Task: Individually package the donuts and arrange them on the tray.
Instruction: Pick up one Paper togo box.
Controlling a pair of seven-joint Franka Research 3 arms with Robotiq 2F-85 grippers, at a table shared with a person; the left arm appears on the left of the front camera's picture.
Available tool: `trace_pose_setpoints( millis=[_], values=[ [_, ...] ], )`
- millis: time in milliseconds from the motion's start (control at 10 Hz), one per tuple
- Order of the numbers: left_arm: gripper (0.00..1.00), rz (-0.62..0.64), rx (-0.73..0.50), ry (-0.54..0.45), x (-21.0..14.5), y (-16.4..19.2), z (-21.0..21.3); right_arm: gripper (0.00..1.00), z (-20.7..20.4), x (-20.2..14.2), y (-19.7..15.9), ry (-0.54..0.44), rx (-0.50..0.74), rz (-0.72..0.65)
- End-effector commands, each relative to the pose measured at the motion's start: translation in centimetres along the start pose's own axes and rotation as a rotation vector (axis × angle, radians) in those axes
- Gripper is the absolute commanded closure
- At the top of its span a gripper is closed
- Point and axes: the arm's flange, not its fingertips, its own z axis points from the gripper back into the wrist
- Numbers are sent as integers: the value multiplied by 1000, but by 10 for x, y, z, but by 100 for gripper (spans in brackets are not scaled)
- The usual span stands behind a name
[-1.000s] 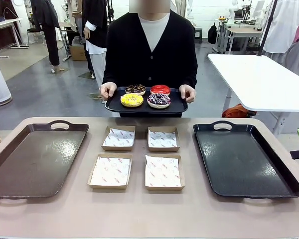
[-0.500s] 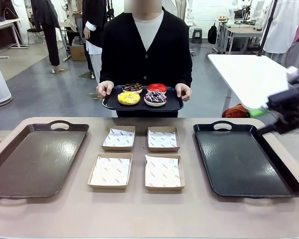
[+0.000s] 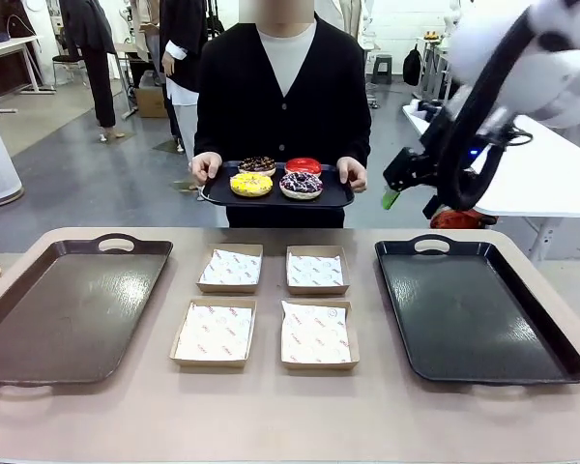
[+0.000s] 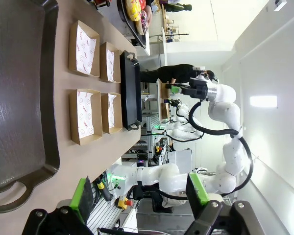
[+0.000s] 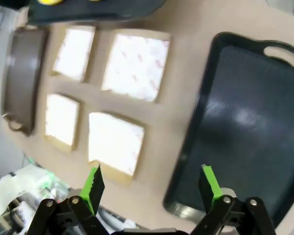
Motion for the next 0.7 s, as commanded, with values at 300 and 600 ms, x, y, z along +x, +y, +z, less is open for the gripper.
trace_pose_setpoints(
  millis=[300, 600],
  values=[
    [0, -4, -15, -7, 0, -2, 1, 0, -78, 54, 59, 41, -246, -15],
    [0, -4, -15, -7, 0, -2, 1, 0, -128, 68, 72, 13, -264, -64]
  ],
)
